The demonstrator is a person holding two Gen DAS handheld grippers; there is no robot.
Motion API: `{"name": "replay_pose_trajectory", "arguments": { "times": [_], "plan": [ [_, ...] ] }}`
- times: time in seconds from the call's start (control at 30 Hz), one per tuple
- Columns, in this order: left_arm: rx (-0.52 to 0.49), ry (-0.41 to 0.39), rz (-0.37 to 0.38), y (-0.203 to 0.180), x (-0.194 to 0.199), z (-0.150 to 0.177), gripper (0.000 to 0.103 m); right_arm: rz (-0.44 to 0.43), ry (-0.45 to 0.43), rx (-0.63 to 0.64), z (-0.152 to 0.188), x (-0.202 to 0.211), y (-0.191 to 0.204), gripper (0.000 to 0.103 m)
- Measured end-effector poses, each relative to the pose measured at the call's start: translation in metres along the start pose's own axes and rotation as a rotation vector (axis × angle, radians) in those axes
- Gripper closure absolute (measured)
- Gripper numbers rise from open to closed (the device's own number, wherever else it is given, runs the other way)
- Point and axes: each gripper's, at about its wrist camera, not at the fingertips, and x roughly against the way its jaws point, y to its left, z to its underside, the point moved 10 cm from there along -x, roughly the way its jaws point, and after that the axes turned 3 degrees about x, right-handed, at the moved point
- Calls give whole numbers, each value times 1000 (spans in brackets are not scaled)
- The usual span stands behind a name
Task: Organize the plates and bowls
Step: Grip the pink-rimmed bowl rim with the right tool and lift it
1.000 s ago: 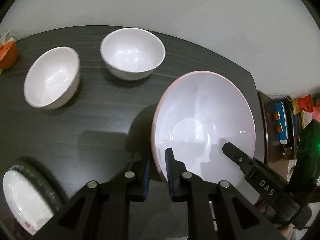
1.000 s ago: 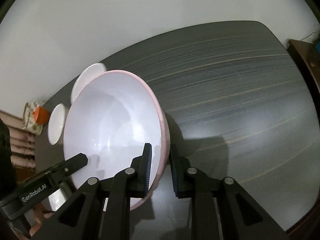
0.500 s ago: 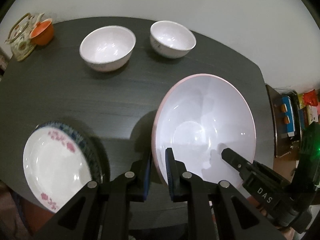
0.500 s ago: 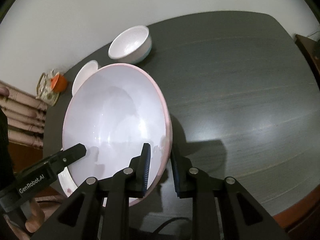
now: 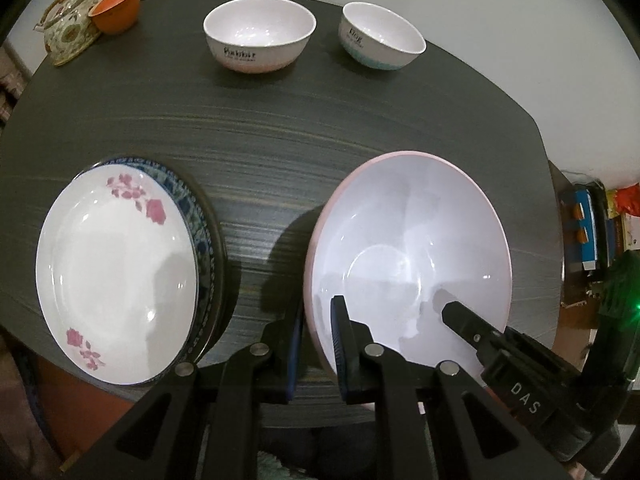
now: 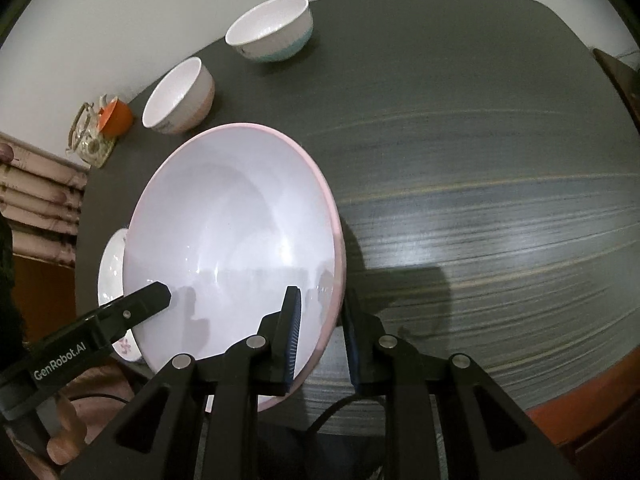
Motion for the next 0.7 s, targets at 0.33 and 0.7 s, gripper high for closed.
{"name": "replay_pose_trajectory", "arguments": {
  "times": [0.33,0.7],
  "plan": [
    [10,6,-14,2,-13,1,89,1,10,9,3,-7,2,81],
    [8,3,-9,-2,-22,-1,89,1,24,0,7,-12,-5,81]
  ]
}}
